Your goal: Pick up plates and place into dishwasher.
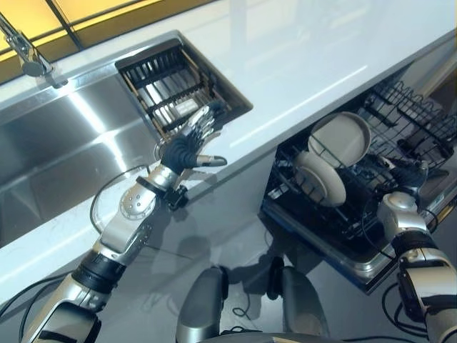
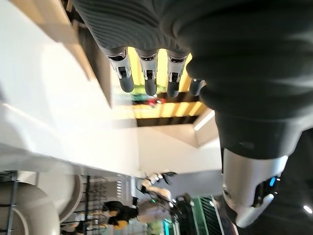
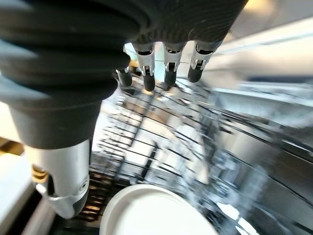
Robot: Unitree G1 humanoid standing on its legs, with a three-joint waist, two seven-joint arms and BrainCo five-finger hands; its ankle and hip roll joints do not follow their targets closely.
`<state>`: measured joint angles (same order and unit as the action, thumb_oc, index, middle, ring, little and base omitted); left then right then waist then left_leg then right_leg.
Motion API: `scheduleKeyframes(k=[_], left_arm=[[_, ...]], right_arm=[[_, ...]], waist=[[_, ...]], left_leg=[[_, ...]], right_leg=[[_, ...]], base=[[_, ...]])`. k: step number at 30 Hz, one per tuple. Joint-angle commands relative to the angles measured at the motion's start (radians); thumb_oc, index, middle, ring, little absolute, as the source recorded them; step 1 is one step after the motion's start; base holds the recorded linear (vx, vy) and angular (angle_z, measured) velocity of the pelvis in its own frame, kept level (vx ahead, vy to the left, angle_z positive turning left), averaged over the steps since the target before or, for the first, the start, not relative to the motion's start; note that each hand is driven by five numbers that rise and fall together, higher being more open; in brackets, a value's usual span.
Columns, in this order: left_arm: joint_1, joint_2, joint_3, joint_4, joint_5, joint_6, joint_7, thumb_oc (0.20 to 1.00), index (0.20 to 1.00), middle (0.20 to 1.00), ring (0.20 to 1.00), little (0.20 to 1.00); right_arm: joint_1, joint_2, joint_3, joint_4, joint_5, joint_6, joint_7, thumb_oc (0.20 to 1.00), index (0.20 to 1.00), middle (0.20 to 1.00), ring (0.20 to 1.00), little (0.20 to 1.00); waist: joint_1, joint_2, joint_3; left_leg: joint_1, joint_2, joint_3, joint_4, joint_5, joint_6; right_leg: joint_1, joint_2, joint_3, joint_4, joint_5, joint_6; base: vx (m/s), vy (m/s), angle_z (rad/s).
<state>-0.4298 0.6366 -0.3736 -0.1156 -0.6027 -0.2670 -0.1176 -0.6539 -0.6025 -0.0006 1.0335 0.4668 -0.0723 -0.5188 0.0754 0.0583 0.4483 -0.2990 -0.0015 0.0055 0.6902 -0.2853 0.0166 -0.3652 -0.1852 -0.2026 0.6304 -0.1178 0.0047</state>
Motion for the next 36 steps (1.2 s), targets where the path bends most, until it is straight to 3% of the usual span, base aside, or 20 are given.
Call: scheduleKeyframes(k=[1, 12, 17, 21, 24, 26, 28, 31, 33, 36], left_arm=[[0.123, -0.021, 0.006, 0.008, -0.008, -0.018, 0.013, 1.000, 1.000, 1.000, 1.000, 1.000], [0.092, -0.019, -0.007, 0.013, -0.028, 0.000, -0.023, 1.000, 1.000, 1.000, 1.000, 1.000], [0.081, 0.000, -0.007, -0.009, -0.034, 0.018, -0.016, 1.000, 1.000, 1.000, 1.000, 1.000], [0.077, 0.013, 0.000, -0.018, -0.044, 0.036, -0.020, 1.000, 1.000, 1.000, 1.000, 1.000], [0.075, 0.027, -0.004, -0.025, -0.049, 0.031, -0.018, 1.000, 1.000, 1.000, 1.000, 1.000], [0.074, 0.031, -0.014, -0.029, -0.048, 0.019, -0.001, 1.000, 1.000, 1.000, 1.000, 1.000], [0.086, 0.023, -0.019, -0.024, -0.043, 0.003, 0.010, 1.000, 1.000, 1.000, 1.000, 1.000], [0.117, 0.001, -0.026, -0.021, -0.029, -0.028, 0.025, 1.000, 1.000, 1.000, 1.000, 1.000], [0.130, -0.011, -0.032, -0.022, -0.024, -0.039, 0.035, 1.000, 1.000, 1.000, 1.000, 1.000], [0.135, -0.009, -0.042, -0.021, -0.033, -0.053, 0.039, 1.000, 1.000, 1.000, 1.000, 1.000]], right_arm=[[-0.027, -0.064, -0.013, 0.031, 0.074, 0.013, 0.048, 1.000, 1.000, 1.000, 1.000, 1.000], [-0.129, -0.041, 0.044, 0.213, 0.229, 0.188, 0.257, 1.000, 1.000, 1.000, 1.000, 1.000], [-0.163, -0.059, 0.088, 0.234, 0.310, 0.218, 0.408, 1.000, 1.000, 1.000, 1.000, 1.000], [-0.176, -0.078, 0.084, 0.239, 0.312, 0.209, 0.390, 1.000, 1.000, 1.000, 1.000, 1.000], [-0.202, -0.100, 0.070, 0.226, 0.206, 0.117, 0.168, 1.000, 1.000, 1.000, 1.000, 1.000], [-0.224, -0.107, 0.063, 0.185, 0.085, 0.013, -0.038, 1.000, 1.000, 1.000, 1.000, 1.000], [-0.234, -0.102, 0.060, 0.093, -0.116, -0.049, -0.273, 1.000, 1.000, 1.000, 1.000, 1.000], [-0.202, -0.077, 0.054, -0.129, -0.425, -0.063, -0.625, 1.000, 1.000, 1.000, 1.000, 1.000], [-0.166, -0.073, 0.032, -0.192, -0.578, -0.064, -0.781, 1.000, 1.000, 1.000, 1.000, 1.000], [-0.117, -0.085, 0.015, -0.223, -0.703, -0.046, -0.926, 1.000, 1.000, 1.000, 1.000, 1.000]], waist=[[0.030, 0.031, 0.044], [0.057, 0.056, 0.065], [0.066, 0.053, 0.069], [0.068, 0.050, 0.070], [0.066, 0.049, 0.069], [0.061, 0.051, 0.070], [0.053, 0.053, 0.071], [0.035, 0.058, 0.064], [0.022, 0.062, 0.062], [0.010, 0.067, 0.054]], left_leg=[[-0.070, -0.058, 0.052, 0.093, -0.062, 0.076], [-0.149, -0.098, 0.039, 0.186, -0.079, 0.085], [-0.151, -0.101, 0.033, 0.174, -0.069, 0.083], [-0.154, -0.100, 0.030, 0.170, -0.064, 0.082], [-0.151, -0.095, 0.031, 0.162, -0.061, 0.082], [-0.146, -0.091, 0.032, 0.157, -0.060, 0.084], [-0.140, -0.090, 0.033, 0.151, -0.062, 0.086], [-0.132, -0.088, 0.038, 0.134, -0.060, 0.083], [-0.127, -0.088, 0.044, 0.127, -0.059, 0.083], [-0.125, -0.089, 0.050, 0.107, -0.046, 0.079]], right_leg=[[0.027, -0.002, -0.014, 0.218, -0.191, -0.057], [-0.057, -0.007, -0.008, 0.313, -0.221, -0.076], [-0.061, -0.003, -0.011, 0.307, -0.217, -0.078], [-0.064, -0.001, -0.014, 0.307, -0.214, -0.077], [-0.065, 0.004, -0.011, 0.300, -0.207, -0.072], [-0.063, 0.007, -0.008, 0.296, -0.203, -0.069], [-0.059, 0.011, -0.003, 0.292, -0.202, -0.068], [-0.054, 0.017, 0.009, 0.276, -0.195, -0.060], [-0.052, 0.021, 0.017, 0.265, -0.192, -0.056], [-0.046, 0.024, 0.023, 0.234, -0.176, -0.050]], base=[[0.00, 0.000, 0.00], [-0.01, 0.004, -0.01], [-0.01, -0.002, 0.00], [-0.01, -0.006, 0.00], [-0.02, 0.002, 0.00], [-0.03, 0.040, 0.01], [-0.02, 0.068, 0.01], [-0.02, 0.084, -0.05], [-0.01, 0.084, -0.06], [-0.03, 0.046, -0.06]])
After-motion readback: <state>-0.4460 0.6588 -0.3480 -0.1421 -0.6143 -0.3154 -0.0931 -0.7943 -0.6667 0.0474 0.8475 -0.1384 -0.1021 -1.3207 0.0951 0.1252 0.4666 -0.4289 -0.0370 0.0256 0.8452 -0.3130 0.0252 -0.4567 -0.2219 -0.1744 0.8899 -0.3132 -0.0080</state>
